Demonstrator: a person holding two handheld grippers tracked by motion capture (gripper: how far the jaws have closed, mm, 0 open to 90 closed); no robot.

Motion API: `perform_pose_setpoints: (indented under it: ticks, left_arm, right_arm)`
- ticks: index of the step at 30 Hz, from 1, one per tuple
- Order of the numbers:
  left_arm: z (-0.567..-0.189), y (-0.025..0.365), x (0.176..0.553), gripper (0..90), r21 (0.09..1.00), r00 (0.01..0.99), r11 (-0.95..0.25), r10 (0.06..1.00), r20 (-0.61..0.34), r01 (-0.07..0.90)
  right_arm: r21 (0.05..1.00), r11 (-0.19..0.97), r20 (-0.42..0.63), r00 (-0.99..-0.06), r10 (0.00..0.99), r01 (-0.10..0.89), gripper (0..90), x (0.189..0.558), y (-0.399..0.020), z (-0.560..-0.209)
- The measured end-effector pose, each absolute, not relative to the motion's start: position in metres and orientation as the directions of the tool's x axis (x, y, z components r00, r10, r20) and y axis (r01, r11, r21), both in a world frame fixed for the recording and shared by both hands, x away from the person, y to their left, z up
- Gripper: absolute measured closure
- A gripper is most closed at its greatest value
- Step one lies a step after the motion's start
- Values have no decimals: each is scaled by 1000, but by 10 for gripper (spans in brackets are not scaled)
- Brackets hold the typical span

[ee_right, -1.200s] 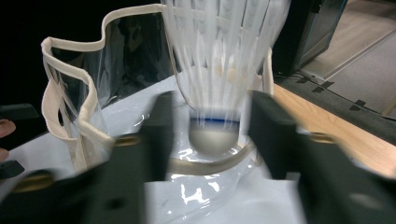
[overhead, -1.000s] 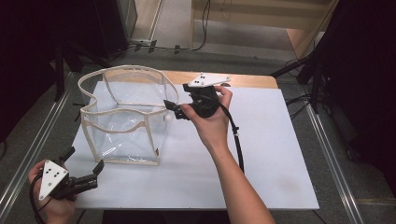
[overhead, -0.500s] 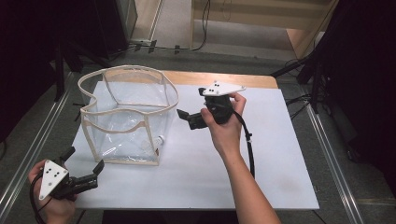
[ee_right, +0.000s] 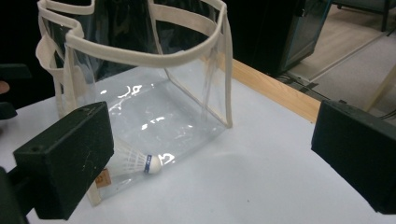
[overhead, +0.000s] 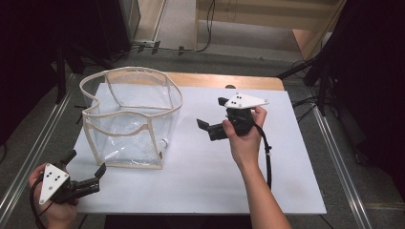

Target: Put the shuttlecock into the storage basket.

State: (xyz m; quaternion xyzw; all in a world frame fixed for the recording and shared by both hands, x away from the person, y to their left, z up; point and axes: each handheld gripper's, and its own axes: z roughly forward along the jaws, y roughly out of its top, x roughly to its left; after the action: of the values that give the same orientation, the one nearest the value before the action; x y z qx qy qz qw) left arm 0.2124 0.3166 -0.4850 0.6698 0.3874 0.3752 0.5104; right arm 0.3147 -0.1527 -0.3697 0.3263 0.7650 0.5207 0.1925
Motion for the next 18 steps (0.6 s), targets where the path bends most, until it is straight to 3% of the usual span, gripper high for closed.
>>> perform_pose_setpoints:
  ticks: [18]
  left_arm:
    - [-485, 315, 212, 0, 974, 420, -182, 901, 110, 136]
  right_arm:
    - [928, 230, 33, -681, 732, 292, 0, 295, -187, -387]
